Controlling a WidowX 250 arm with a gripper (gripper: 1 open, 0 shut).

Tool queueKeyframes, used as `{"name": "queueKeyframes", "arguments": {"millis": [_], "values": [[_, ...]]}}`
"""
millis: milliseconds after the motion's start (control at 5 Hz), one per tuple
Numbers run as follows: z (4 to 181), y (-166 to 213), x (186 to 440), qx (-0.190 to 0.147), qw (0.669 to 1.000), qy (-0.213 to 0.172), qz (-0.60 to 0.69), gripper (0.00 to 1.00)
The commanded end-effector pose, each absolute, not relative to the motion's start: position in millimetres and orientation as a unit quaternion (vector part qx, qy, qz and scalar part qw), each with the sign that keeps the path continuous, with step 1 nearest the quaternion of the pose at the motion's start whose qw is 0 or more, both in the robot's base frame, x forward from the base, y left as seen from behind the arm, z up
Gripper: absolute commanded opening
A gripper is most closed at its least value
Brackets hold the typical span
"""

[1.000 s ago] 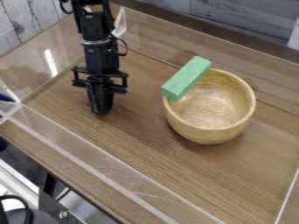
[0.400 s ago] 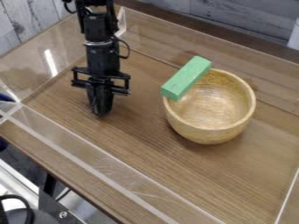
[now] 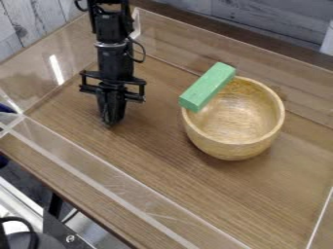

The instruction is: Remove the green block from inside the brown bowl and put it on the table

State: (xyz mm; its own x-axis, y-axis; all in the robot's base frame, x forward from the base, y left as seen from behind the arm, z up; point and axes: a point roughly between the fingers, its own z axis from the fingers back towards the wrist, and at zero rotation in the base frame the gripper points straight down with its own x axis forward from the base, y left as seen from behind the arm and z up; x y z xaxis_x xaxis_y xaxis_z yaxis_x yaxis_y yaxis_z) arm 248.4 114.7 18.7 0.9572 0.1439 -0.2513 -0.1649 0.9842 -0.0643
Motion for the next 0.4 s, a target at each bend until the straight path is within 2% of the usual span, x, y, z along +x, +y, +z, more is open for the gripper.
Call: {"name": "queueKeyframes", "arguments": {"millis": [0, 200], "values": [[29.5, 116.8, 248.1, -0.017, 0.993, 0.089, 0.072, 0.00], [31.7, 115.9, 250.6, -0.022, 0.994, 0.082, 0.076, 0.00]]}}
